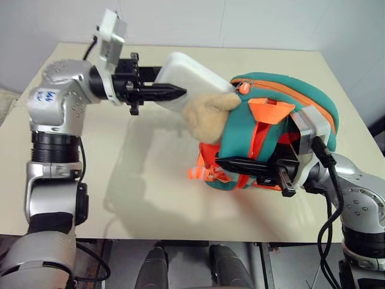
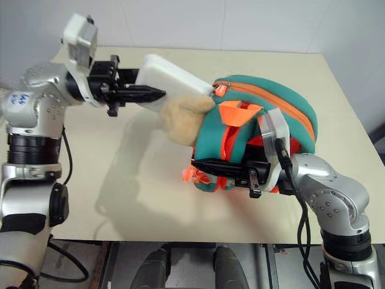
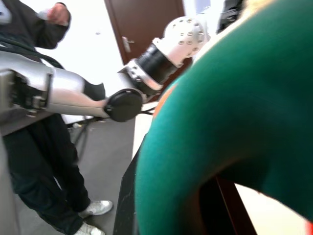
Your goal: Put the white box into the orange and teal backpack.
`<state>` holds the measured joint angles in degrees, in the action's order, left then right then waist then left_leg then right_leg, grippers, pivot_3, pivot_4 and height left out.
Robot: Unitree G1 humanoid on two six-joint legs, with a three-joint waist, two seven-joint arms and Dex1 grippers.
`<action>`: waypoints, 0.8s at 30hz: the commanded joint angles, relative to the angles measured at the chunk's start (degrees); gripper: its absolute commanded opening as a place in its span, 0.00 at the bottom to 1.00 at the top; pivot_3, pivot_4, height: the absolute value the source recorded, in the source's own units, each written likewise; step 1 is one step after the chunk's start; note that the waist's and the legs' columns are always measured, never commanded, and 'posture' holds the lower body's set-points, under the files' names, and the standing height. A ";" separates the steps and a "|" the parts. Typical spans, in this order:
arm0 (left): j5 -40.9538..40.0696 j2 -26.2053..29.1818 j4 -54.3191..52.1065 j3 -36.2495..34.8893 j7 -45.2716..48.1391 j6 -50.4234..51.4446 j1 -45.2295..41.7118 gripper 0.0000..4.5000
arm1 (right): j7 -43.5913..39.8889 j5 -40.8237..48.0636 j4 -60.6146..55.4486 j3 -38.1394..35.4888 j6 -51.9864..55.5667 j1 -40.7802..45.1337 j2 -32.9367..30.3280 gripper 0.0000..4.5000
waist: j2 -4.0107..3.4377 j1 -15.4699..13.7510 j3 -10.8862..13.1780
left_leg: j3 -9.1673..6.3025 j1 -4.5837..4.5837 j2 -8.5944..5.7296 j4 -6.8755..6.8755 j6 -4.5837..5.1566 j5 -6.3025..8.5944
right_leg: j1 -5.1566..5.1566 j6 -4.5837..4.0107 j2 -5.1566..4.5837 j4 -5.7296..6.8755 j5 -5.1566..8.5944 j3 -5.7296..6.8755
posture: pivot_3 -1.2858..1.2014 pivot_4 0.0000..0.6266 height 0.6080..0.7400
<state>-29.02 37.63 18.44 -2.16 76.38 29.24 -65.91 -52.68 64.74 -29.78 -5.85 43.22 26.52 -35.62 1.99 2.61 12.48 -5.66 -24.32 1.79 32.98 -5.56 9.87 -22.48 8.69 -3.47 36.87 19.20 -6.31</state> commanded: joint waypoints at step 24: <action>-4.83 -7.77 -8.90 1.98 -0.92 7.73 2.65 0.31 | -13.18 1.34 -2.72 2.44 -2.56 -2.53 -2.77 0.00 | -0.03 -0.53 0.02 | -0.01 -0.02 -0.01 0.10 0.00 0.00 | 0.02 0.02 0.01 0.04 0.01 0.00 | 0.52 0.24 1.00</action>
<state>-32.08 30.00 12.46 0.81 75.86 37.04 -62.20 -63.14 67.62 -31.32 -3.94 42.47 24.07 -37.69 1.96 2.07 12.50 -5.66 -24.35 1.78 33.08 -5.55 9.88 -22.48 8.71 -3.44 36.92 19.22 -6.32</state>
